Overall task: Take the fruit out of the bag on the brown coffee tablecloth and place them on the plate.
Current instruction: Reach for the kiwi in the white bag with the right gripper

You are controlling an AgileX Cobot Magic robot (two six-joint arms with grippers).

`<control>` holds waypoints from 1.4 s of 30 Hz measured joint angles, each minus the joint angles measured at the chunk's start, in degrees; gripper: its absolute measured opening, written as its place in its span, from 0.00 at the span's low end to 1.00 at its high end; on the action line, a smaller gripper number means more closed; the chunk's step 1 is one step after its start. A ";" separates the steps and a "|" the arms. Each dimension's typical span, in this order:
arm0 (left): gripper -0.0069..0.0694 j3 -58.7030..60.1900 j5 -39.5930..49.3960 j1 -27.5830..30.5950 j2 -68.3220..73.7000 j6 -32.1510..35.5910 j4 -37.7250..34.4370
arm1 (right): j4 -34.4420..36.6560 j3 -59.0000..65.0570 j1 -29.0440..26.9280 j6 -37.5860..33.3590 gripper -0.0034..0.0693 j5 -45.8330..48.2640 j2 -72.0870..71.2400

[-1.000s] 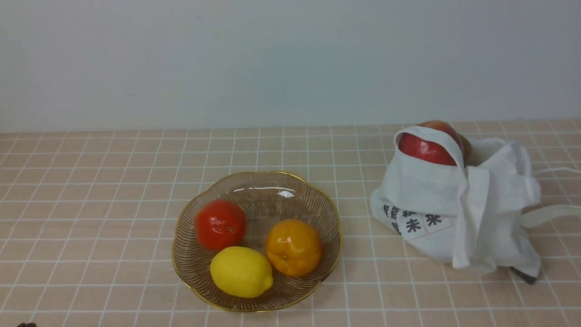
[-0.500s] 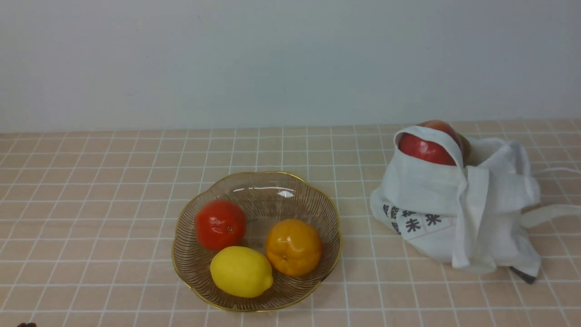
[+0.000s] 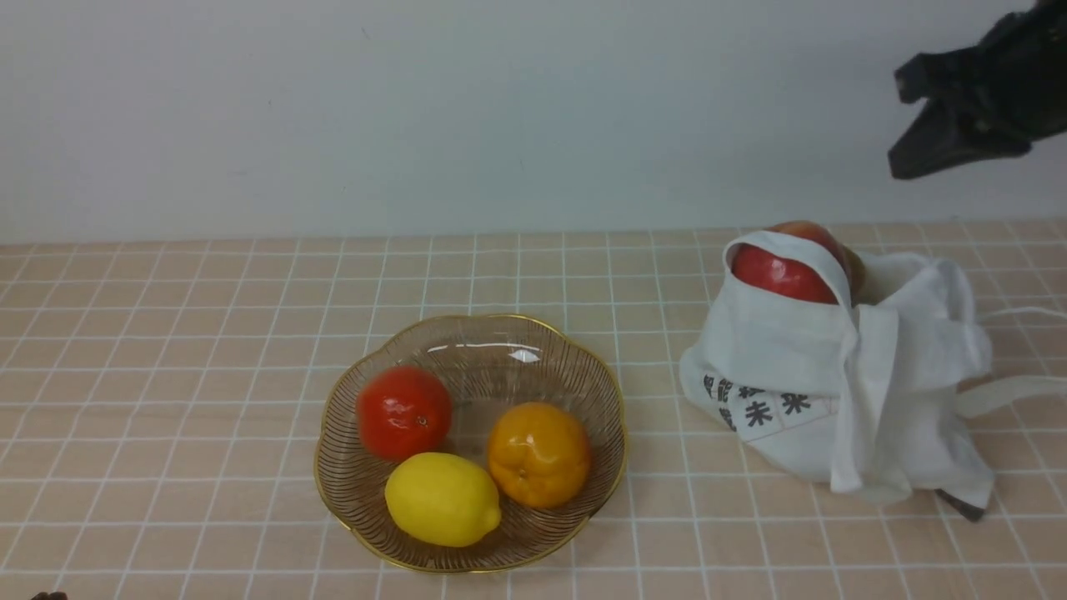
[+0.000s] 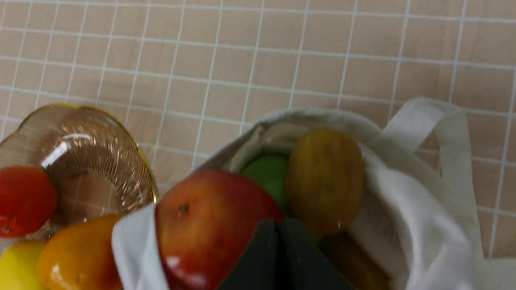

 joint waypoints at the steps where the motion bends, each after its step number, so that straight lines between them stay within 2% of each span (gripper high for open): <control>1: 0.08 0.00 0.00 0.00 0.00 0.00 0.00 | 0.00 -1.39 0.07 0.69 0.03 0.00 1.24; 5: 0.08 0.00 0.00 0.00 0.00 0.00 0.00 | -1.09 -3.60 0.13 2.63 0.05 -0.05 4.65; 10: 0.08 0.00 0.00 0.00 0.00 0.00 0.00 | -4.10 -3.96 0.13 3.06 0.13 -0.05 7.73; 14: 0.08 0.00 0.00 0.00 0.00 0.00 0.00 | -3.32 -3.96 0.13 3.07 0.28 -0.05 10.35; 16: 0.08 0.00 0.00 0.00 0.00 0.00 0.00 | -2.02 -3.96 0.13 3.02 0.42 -0.12 11.50; 17: 0.08 0.00 0.00 0.00 0.00 0.00 0.00 | -1.91 -3.96 0.13 3.01 0.45 -0.12 11.74; 20: 0.08 0.00 0.00 0.00 0.00 0.00 0.00 | -0.77 -4.02 0.13 2.90 0.72 -0.16 13.26; 21: 0.08 0.00 0.00 0.00 0.00 0.00 0.00 | -0.69 -4.02 0.13 2.90 0.73 -0.16 13.33; 23: 0.08 0.00 0.00 0.00 0.00 0.00 0.00 | -0.62 -4.02 0.13 2.90 0.84 -0.17 14.07; 27: 0.08 0.00 0.00 0.00 0.00 0.00 0.00 | -1.24 -4.07 0.53 2.84 0.93 -0.35 14.96; 33: 0.08 0.00 0.00 0.00 0.00 0.00 0.00 | -2.74 -4.07 3.04 2.79 0.92 -0.61 15.19; 39: 0.08 0.00 0.00 0.00 0.00 0.00 0.00 | -7.32 -4.07 4.67 5.73 0.76 -0.66 15.19; 41: 0.08 0.00 0.00 0.00 0.00 0.00 0.00 | -8.09 -4.07 4.90 6.97 0.65 -0.66 15.19; 42: 0.08 0.00 0.00 0.00 0.00 0.00 0.00 | -8.18 -4.07 4.95 7.17 0.63 -0.66 15.19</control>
